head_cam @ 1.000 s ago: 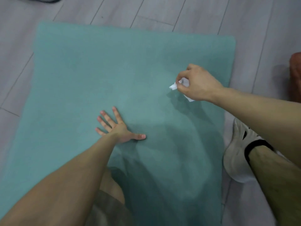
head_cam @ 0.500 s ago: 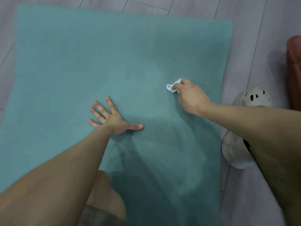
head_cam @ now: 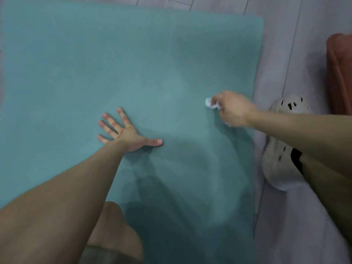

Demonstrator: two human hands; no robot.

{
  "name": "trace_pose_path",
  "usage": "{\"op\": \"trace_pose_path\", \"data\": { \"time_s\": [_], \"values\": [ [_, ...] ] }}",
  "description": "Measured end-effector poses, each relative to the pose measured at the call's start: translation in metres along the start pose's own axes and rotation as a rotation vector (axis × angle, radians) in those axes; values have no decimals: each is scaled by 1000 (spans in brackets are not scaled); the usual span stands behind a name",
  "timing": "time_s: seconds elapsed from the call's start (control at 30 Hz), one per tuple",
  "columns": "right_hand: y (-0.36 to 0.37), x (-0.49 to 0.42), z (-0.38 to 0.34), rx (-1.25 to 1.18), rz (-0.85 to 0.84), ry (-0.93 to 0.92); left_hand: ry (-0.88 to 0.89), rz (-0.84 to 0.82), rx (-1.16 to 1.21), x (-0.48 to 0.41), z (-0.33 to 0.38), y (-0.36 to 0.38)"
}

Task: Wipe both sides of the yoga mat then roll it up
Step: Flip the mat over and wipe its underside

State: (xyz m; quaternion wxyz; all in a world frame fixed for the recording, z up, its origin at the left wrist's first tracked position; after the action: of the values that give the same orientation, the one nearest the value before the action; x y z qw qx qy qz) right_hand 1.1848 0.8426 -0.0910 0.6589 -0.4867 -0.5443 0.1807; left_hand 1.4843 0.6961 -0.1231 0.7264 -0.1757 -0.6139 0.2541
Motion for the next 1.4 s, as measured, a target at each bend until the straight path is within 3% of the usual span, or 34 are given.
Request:
{"op": "trace_pose_path", "data": {
  "time_s": [0.07, 0.13, 0.27, 0.4, 0.53, 0.7, 0.9, 1.07, 1.17, 1.27, 1.4],
  "values": [
    [15, 14, -30, -25, -139, -196, 2, 0, 1, 0, -1, 0],
    [12, 17, -47, -64, -104, -308, 5, 7, 4, -1, -1, 1],
    [-17, 1, -43, -65, 131, -217, 1, 20, 8, -4, -4, 3],
    [-65, -22, -57, -78, 92, -178, 6, 23, 34, -3, -1, 2],
    [-110, -58, -79, -108, 207, -267, -28, 27, 43, -8, -3, 1],
    [-136, -120, -54, 217, 356, -222, -17, 39, 61, -11, -8, 5],
    [-170, -154, 6, 404, 102, 94, -8, 105, 19, -8, -10, 8],
    [-185, -140, -2, 486, 23, 30, -11, 236, -43, 17, 2, 5],
    [-196, -151, 8, 369, 39, 32, -4, 300, -44, 37, 11, 20],
    [-185, -163, 17, 314, -70, 35, -42, 194, 23, 41, 19, 38],
    [-176, -175, 14, 388, -27, -63, -93, 157, 9, 38, 25, 45]
  ]
}}
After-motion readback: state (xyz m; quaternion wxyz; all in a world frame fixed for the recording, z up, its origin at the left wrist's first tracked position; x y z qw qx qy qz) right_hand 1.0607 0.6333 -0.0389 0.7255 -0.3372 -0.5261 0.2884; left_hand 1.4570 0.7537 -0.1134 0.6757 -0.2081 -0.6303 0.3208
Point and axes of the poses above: each hand's wrist, its own x-axis away from the middle knuckle, its own y-axis out of the palm, z = x × y, the point moved 3 cm from there along -x, towards the middle knuckle, and after that the axes turned 8 degrees about x, right-handed, at the moved point
